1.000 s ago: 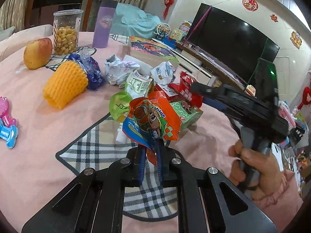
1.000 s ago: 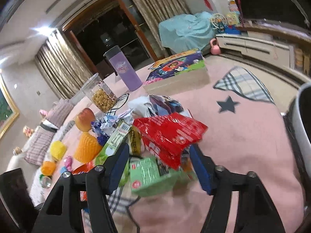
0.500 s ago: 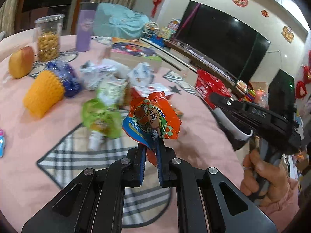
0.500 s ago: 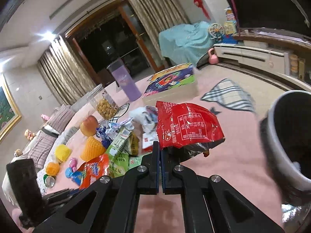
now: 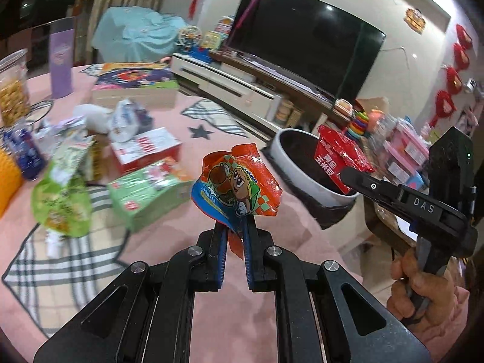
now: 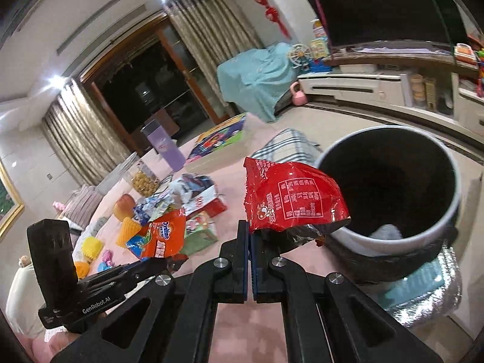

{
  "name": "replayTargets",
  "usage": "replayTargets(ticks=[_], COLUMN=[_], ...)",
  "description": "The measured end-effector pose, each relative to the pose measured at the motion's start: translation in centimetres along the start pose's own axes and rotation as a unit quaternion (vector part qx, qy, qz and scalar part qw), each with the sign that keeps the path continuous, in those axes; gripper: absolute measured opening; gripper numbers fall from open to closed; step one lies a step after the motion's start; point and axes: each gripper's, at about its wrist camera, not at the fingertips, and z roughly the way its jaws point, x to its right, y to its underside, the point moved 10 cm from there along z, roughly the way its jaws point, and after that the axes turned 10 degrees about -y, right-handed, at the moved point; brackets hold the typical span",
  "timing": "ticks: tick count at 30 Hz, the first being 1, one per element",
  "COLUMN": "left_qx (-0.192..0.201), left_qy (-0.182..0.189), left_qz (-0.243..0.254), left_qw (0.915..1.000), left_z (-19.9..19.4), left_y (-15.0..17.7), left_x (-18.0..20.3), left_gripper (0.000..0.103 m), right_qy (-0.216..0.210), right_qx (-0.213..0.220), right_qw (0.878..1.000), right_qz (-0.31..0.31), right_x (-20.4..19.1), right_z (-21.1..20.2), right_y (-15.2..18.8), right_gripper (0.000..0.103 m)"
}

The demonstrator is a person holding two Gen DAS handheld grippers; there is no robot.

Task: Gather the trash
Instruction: 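Carry both bags over the trash bin and open both tools to drop them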

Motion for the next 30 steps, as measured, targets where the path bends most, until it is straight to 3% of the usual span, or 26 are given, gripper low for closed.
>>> replayTargets(ticks=[17, 30], left_qx=[-0.018, -0.023], left_qy=[0.025, 0.030], left_qz=[0.045, 0.077], left_qw=[0.9985, 0.9963], left_z=[3.6, 6.1], left_y=[-1.8, -3.9], left_x=[7.4, 11.2], left_gripper=[0.009, 0.009], right_qy=[0.024, 0.031], right_qx=[0.009, 0.006], right_qw=[0.999, 0.999], right_qz=[0.035, 0.043], right_x=[6.4, 8.9], right_z=[-3.0, -3.1], right_y=[-1.5, -2.5], right_gripper=[0.001, 0.001])
